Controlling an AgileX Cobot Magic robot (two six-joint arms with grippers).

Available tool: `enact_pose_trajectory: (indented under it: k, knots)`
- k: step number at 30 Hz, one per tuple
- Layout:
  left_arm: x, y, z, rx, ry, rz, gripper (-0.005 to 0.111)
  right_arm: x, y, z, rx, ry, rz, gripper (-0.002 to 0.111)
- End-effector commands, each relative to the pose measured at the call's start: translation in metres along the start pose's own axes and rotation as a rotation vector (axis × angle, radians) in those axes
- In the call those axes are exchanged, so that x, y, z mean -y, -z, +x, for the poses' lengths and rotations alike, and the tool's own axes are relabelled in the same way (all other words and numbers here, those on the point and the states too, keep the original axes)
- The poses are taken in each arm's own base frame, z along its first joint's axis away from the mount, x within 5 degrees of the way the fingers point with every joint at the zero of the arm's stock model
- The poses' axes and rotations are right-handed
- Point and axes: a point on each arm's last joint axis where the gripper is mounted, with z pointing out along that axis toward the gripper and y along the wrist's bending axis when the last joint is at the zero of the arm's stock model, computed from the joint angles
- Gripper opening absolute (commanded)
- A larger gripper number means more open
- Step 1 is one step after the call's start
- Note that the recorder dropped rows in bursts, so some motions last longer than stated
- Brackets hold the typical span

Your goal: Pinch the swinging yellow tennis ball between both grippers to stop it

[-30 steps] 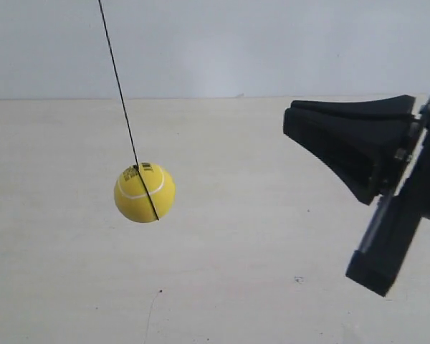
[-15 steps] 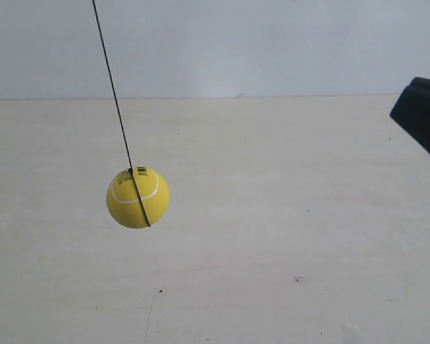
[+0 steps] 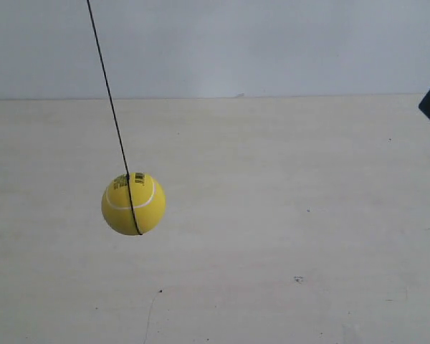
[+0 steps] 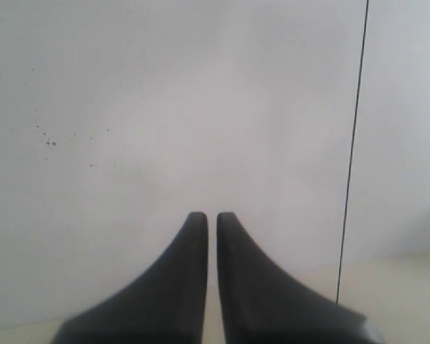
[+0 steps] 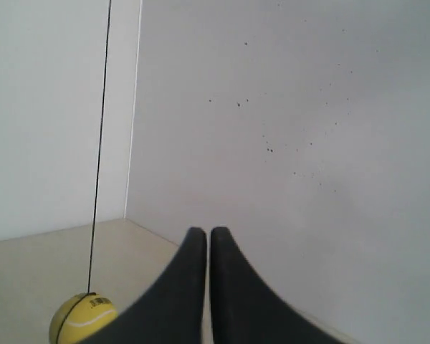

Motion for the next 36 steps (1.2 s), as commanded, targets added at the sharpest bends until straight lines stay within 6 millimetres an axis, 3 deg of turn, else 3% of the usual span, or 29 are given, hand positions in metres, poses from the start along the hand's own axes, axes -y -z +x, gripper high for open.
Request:
enact_pose_trajectory:
  k: [1, 26, 36]
  knots:
    - [0.0, 0.003, 0.001, 0.008, 0.017, 0.008, 0.005, 0.0, 0.001, 0.0, 0.001, -0.014, 0.003, 0.0]
    - [0.0, 0.003, 0.001, 0.008, -0.028, 0.008, 0.005, 0.0, 0.001, 0.0, 0.001, -0.014, 0.003, 0.0]
    - [-0.024, 0.009, 0.021, -0.2, 0.01, -0.369, 0.005, 0.0, 0.001, 0.0, 0.001, -0.014, 0.003, 0.0]
